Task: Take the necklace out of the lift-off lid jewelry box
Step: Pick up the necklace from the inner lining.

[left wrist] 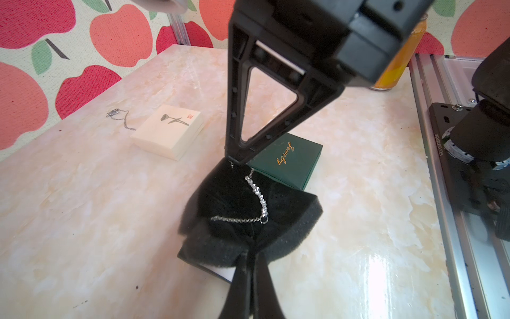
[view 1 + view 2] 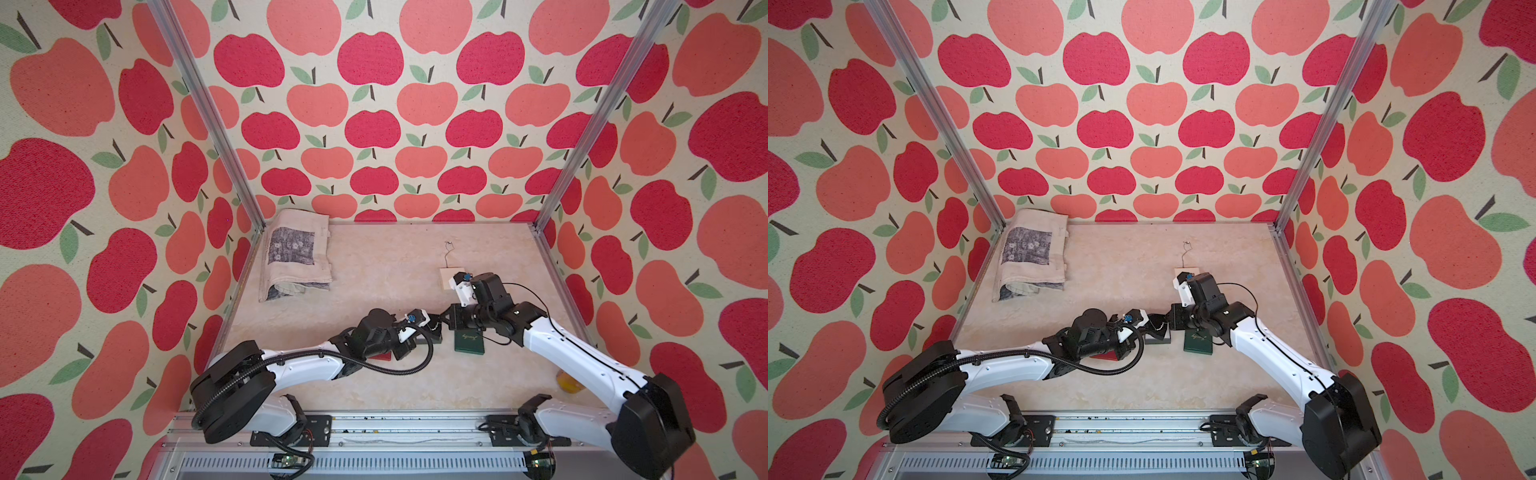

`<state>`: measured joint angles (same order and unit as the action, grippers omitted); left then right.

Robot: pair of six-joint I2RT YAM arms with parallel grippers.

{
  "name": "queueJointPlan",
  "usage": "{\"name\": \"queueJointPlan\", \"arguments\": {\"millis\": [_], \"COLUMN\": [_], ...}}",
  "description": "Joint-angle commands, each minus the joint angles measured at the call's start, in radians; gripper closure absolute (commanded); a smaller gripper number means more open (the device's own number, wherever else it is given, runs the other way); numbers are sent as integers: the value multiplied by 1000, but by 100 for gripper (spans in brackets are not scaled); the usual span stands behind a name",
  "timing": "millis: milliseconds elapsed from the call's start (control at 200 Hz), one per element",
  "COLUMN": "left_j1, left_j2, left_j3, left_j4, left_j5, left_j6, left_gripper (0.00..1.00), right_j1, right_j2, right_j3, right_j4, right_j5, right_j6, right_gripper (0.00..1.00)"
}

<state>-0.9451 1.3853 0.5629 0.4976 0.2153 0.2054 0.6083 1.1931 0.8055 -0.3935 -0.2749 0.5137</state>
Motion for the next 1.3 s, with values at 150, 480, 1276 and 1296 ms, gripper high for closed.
{"name": "queueJointPlan", "arguments": {"millis": [150,480,1276,1296], "left_j1": [-5,-8,-18,-18], "left_j2": [-12,-12,-3,-3], "left_j3": [-6,-3,3,3], "left_j4": [6,23,21,20], "left_j5": [-22,-25,-34,-34], "left_j6": [11,12,23,23], "left_gripper": [100,100,100,100], "right_j1": [-6,0,62,60], "right_j2": [-33,-24,36,33], "right_j3": [-2,-38,24,24], "right_j4": [-29,21,-103,-105], "right_j5": [-4,-47,141,140], "right_j6": [-8,15,-15,-16], "right_gripper": [77,65,75,76]}}
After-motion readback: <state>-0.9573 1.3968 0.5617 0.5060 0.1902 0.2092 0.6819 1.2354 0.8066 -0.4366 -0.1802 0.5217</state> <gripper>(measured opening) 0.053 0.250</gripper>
